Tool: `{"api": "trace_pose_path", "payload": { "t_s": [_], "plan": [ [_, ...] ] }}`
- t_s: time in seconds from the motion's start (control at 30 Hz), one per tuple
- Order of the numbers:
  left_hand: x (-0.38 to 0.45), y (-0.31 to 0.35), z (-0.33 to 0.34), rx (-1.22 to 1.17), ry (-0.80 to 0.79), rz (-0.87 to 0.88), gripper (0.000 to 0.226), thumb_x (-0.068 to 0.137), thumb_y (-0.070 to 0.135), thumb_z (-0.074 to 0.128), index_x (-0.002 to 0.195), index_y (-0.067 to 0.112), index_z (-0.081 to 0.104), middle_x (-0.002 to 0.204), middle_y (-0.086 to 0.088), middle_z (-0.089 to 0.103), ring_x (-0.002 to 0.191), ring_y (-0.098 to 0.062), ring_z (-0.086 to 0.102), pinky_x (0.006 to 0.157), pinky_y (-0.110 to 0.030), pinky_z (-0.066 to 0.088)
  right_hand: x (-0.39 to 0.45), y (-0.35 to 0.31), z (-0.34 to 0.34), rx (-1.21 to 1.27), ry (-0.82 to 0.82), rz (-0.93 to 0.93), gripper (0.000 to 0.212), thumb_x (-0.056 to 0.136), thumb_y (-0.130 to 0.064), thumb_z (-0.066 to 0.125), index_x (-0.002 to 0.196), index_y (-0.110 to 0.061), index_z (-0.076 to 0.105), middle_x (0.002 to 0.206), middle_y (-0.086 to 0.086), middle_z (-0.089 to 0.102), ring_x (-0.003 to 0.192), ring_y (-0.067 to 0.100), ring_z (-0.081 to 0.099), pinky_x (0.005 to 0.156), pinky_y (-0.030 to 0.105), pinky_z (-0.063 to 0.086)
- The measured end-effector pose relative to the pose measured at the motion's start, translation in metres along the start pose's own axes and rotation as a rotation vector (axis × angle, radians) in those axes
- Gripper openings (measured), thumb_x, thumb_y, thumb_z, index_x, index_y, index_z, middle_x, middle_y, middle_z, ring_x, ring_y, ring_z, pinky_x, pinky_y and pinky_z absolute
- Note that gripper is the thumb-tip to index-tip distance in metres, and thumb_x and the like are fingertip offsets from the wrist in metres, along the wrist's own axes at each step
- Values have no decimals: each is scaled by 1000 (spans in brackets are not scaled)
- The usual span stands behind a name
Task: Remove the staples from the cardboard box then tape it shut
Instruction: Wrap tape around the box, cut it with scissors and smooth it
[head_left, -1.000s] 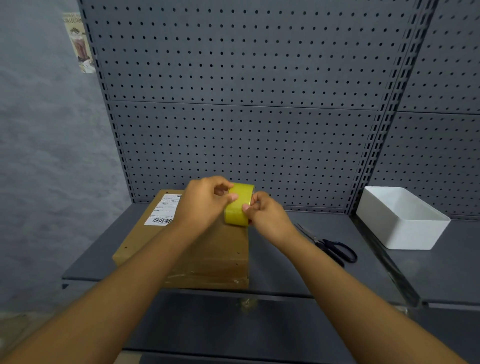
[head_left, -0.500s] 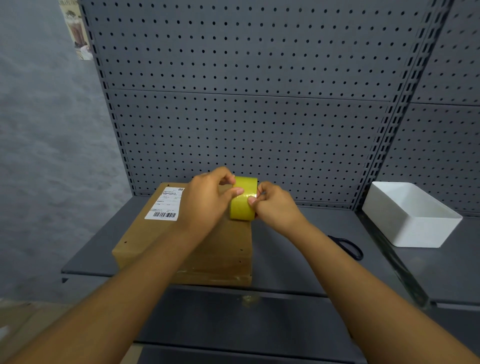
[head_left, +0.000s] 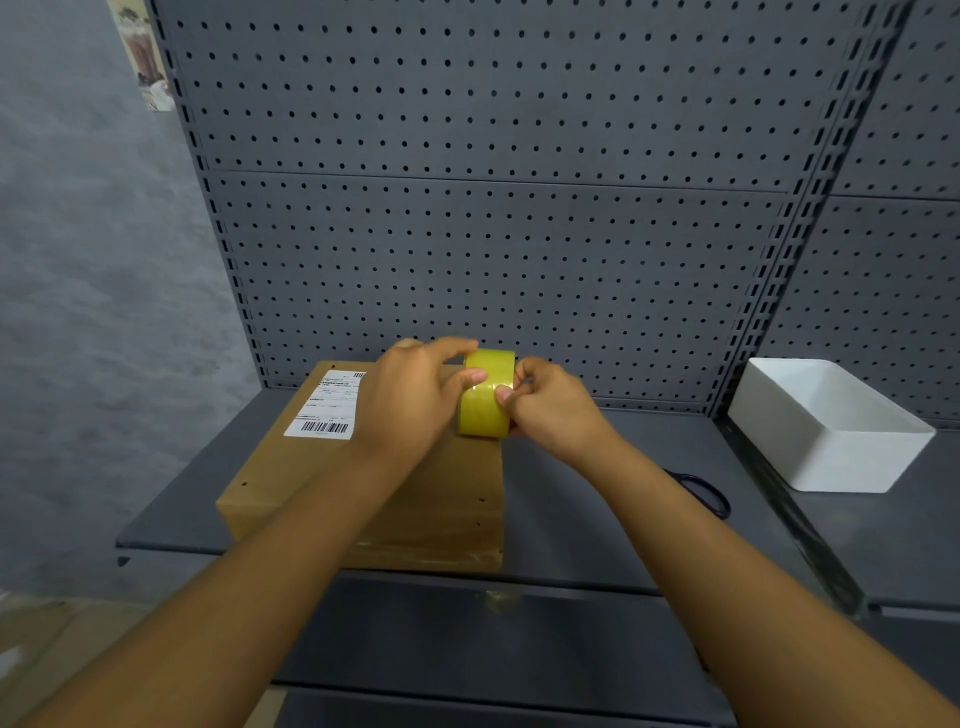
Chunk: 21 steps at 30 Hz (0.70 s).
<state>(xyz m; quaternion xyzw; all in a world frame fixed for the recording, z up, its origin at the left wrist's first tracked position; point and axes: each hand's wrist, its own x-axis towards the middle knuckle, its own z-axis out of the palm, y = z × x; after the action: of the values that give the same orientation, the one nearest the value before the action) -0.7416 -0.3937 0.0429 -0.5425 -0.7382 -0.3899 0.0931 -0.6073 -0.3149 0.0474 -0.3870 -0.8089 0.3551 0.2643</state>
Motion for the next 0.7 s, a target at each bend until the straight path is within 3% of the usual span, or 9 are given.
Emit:
{"api": "trace_pose_path", "payload": {
  "t_s": [0.1, 0.23, 0.33, 0.43, 0.6, 0.7],
  "plan": [
    [0, -1, 0, 114, 38, 67, 35, 87, 43, 63, 118, 27, 68, 114, -2, 69, 109, -21, 56, 78, -30, 41, 1, -1, 1, -9, 1, 5, 20, 92, -23, 57, 77, -15, 45, 78, 3, 58, 84, 26, 61, 77, 39, 51],
    [-3, -2, 1, 133, 134, 218, 26, 81, 39, 64, 92, 19, 77, 96, 4, 75, 89, -22, 63, 70, -31, 49, 1, 1, 1, -4, 13, 13, 23, 91, -22, 58, 75, -14, 43, 70, 0, 53, 79, 24, 58, 74, 38, 51],
    [-4, -1, -1, 145, 150, 270, 27, 83, 41, 60, 81, 19, 77, 89, 6, 74, 84, -18, 61, 67, -30, 49, 1, 1, 2, -6, 21, 17, 21, 91, -22, 58, 77, -13, 45, 75, 4, 56, 84, 29, 62, 76, 39, 52],
    [-3, 1, -2, 145, 144, 268, 29, 84, 43, 58, 79, 19, 74, 85, 7, 72, 86, -17, 60, 67, -32, 48, 1, 1, 3, -8, 24, 23, 20, 91, -23, 58, 80, -13, 46, 79, 6, 58, 86, 29, 63, 74, 38, 52],
    [0, -2, -1, 148, 135, 207, 33, 80, 48, 62, 92, 19, 73, 90, 3, 72, 93, -19, 59, 68, -30, 43, 1, 1, 3, -14, 27, 26, 18, 91, -22, 58, 81, -13, 46, 75, 3, 55, 81, 26, 59, 73, 36, 51],
    [-1, -1, -1, 122, 157, 189, 23, 79, 41, 71, 85, 19, 73, 85, 3, 71, 90, -18, 58, 66, -29, 41, 2, 0, 4, -14, 29, 28, 16, 90, -22, 59, 82, -12, 48, 79, 6, 59, 86, 28, 63, 78, 40, 54]
  ]
}}
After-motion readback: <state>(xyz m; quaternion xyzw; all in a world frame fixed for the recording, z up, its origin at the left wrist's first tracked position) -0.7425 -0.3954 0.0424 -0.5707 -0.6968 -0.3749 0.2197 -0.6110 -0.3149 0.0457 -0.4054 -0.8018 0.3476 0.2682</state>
